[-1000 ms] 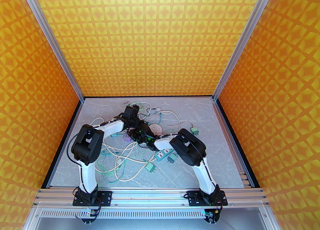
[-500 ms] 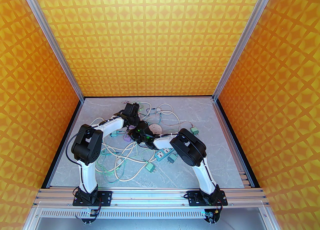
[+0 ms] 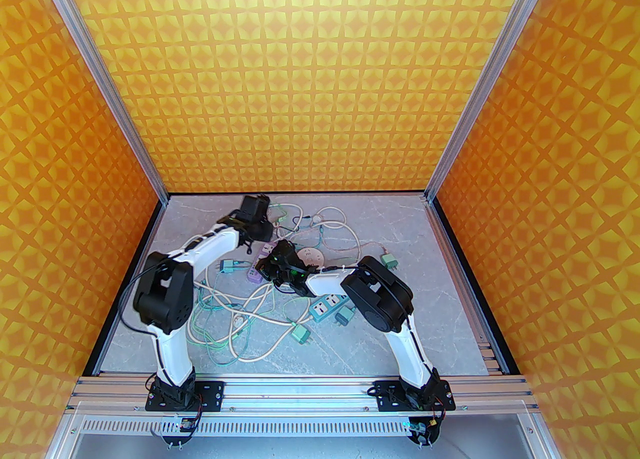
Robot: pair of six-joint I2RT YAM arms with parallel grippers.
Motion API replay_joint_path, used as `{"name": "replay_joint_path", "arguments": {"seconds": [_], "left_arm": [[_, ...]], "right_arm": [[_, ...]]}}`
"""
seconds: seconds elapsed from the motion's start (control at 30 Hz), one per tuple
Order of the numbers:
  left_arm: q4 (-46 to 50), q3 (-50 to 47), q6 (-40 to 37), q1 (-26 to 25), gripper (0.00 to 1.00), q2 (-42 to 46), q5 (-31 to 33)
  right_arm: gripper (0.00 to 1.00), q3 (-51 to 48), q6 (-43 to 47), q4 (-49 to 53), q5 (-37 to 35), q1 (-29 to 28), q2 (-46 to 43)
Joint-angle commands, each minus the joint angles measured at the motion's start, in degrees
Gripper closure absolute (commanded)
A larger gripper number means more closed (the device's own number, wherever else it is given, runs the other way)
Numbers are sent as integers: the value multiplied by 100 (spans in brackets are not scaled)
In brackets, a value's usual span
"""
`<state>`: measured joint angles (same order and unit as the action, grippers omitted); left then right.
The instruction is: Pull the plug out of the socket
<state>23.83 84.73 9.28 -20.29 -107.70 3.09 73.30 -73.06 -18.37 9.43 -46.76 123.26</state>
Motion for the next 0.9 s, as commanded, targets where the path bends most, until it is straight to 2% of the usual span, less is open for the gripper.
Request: {"name": "replay_joint_path", "arguments": {"seconds": [0.0, 0.17, 0.33, 0.43, 0.57, 0.73, 0.87], "left_arm": [[30, -145, 313, 297, 89, 468, -99], [-240, -487, 826, 844, 89, 583, -701], [-584, -739, 1216, 1258, 88, 397, -1168], [-752, -794, 1404, 1437, 85, 190, -1379], [-1068, -836, 1773, 1721, 83, -195, -1980], [-1152, -667, 2015, 1850, 80, -648, -2352], [-1146, -639, 2081, 1879, 70, -814, -2444]], "right_arm": [[88, 127, 821, 861, -192, 1, -381], [57, 230, 1638, 968, -239, 1, -1060], [38, 391, 2525, 1513, -350, 1, -1704], [26, 378, 2983, 1925, -672, 16, -2095], [2, 125, 3516, 2417, -1480, 26, -2778], [2, -325, 3935, 2777, -2197, 179, -3584], [2, -742, 4157, 2990, -2637, 340, -4146]]}}
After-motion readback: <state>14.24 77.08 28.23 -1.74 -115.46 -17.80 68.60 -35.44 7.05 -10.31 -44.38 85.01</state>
